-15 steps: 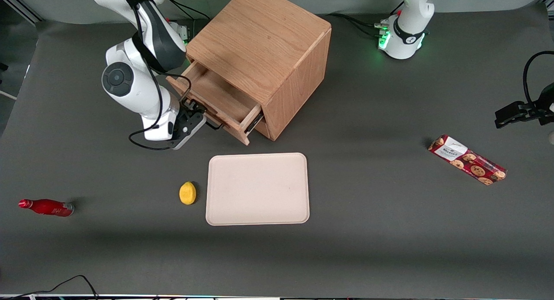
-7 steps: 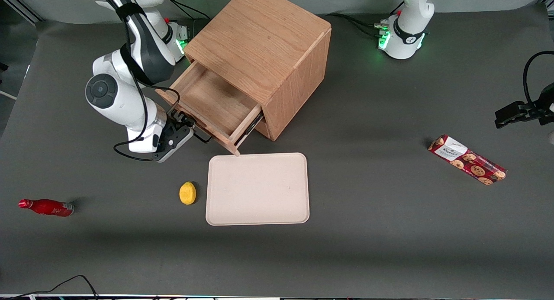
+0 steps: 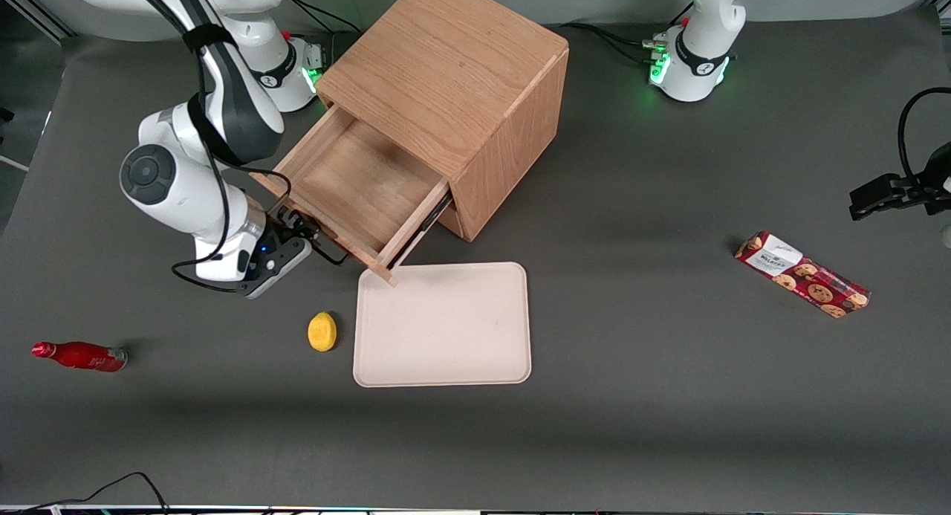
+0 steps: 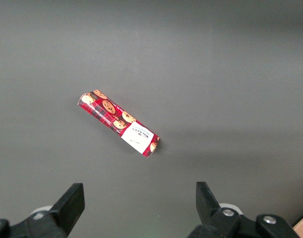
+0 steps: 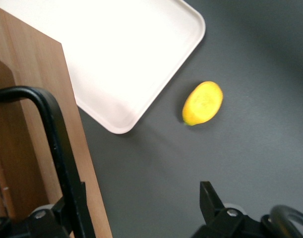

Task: Open upper drawer
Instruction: 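Pull the handle outward with the right gripper, sliding the drawer open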

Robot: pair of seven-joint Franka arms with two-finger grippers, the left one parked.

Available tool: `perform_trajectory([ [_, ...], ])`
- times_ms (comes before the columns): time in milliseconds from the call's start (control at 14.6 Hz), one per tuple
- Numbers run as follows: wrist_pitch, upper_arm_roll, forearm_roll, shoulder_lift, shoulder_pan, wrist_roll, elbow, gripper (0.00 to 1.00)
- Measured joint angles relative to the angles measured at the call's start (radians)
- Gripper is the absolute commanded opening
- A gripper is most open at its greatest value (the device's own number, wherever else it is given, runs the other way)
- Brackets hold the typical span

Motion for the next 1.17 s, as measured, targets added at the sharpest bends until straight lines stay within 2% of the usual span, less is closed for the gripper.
perform_trajectory([
  [1168, -0.001, -0.059, -0.037, 0.073, -0.002, -0.009, 0.096, 1.00],
])
